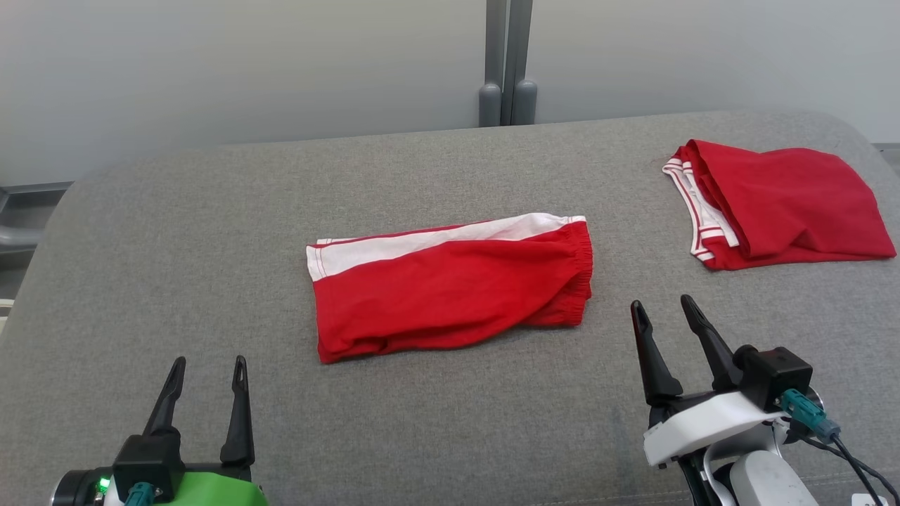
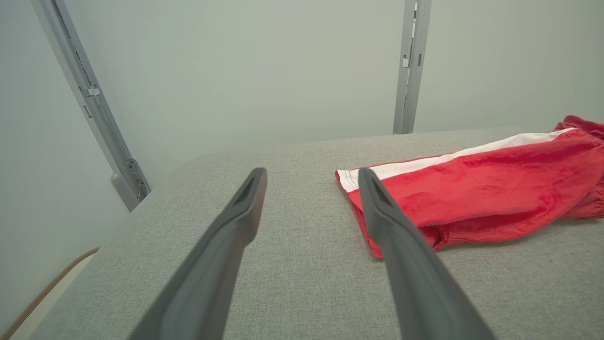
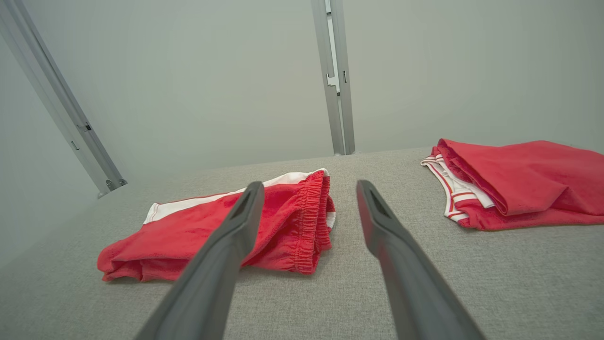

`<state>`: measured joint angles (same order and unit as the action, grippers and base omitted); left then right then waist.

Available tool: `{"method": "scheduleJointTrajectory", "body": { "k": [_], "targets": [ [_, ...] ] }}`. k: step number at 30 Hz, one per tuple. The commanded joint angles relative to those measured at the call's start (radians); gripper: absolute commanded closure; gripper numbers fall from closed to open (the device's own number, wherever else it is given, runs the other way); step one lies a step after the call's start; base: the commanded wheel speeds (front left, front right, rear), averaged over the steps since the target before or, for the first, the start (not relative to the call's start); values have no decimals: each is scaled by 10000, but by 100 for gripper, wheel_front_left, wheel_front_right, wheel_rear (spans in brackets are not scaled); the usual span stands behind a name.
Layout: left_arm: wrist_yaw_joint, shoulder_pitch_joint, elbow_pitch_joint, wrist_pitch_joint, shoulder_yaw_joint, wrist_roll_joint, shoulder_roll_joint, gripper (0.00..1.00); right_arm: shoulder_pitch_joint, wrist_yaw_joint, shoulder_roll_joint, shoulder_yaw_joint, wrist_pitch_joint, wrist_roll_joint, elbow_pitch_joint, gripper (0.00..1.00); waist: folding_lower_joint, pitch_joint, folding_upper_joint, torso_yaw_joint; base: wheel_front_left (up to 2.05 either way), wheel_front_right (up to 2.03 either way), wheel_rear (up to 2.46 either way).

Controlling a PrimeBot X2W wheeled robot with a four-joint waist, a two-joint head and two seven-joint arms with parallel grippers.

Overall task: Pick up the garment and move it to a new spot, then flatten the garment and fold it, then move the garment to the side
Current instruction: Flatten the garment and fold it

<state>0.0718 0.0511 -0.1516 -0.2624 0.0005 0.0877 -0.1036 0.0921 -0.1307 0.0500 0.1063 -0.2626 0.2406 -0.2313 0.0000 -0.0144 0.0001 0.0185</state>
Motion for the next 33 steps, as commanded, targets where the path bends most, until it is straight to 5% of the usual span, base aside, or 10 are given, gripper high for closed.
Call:
{"method": "scheduleJointTrajectory", "body": {
  "k": [1,24,33],
  "targets": [
    [52,-76,43,-23,3,11,-44,0,2,0,19,-4,-26,40,28,0,0,-4,-1,1,0,0,0],
    [-169,24,88,-23,6,-11,-29,0,304,0,18,-32,-26,-76,-67,0,0,13,-1,20,0,0,0],
    [-95,-250,-2,-23,-121,84,63,0,1962,0,52,-49,269,-377,-1560,0,0,213,-1,355,0,0,0]
  ]
}}
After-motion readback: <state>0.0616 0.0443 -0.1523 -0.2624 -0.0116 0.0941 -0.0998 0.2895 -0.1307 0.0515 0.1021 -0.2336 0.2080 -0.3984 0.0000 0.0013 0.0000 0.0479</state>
